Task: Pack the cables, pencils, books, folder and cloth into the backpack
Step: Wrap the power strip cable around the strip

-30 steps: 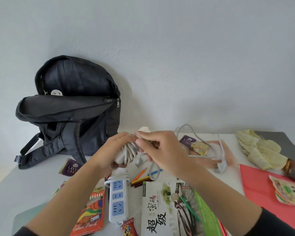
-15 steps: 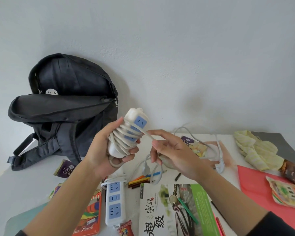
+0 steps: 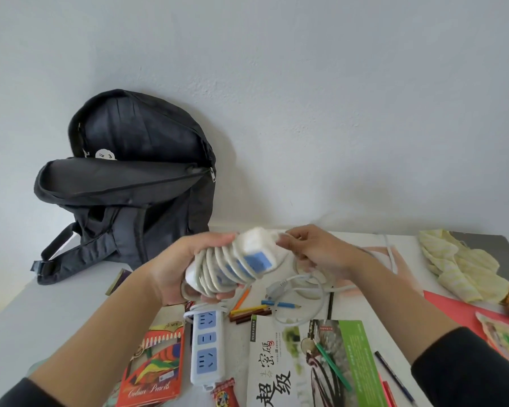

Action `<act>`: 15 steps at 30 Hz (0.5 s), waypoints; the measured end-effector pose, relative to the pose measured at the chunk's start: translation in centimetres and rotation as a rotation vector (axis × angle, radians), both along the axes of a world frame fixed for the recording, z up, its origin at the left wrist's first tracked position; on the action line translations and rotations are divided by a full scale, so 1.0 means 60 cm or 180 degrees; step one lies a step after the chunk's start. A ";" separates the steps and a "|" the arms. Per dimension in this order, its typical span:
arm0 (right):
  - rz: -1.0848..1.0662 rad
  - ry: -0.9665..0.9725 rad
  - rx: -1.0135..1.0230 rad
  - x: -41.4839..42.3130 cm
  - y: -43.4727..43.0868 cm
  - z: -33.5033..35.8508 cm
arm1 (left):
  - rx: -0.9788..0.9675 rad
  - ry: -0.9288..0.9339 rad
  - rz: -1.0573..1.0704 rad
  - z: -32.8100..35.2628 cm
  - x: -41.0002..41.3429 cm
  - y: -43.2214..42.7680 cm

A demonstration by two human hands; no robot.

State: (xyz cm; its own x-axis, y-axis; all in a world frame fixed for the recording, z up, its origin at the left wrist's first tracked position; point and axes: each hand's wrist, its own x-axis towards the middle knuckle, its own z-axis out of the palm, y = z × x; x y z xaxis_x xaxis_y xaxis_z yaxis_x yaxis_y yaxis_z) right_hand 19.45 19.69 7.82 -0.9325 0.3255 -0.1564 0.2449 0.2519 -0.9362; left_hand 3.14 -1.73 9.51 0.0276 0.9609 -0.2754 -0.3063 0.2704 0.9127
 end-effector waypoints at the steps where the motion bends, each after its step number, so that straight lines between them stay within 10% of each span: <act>1: -0.0022 0.0099 -0.0015 -0.003 -0.001 0.005 | -0.0147 0.0295 0.0083 -0.004 0.003 0.001; 8: 0.0090 0.0323 0.0204 -0.009 -0.049 0.026 | -0.0546 0.1202 0.0441 -0.040 0.023 0.021; 15: 0.0091 0.0873 0.1372 0.008 -0.090 0.031 | -0.0151 0.0765 0.1244 -0.050 0.016 0.039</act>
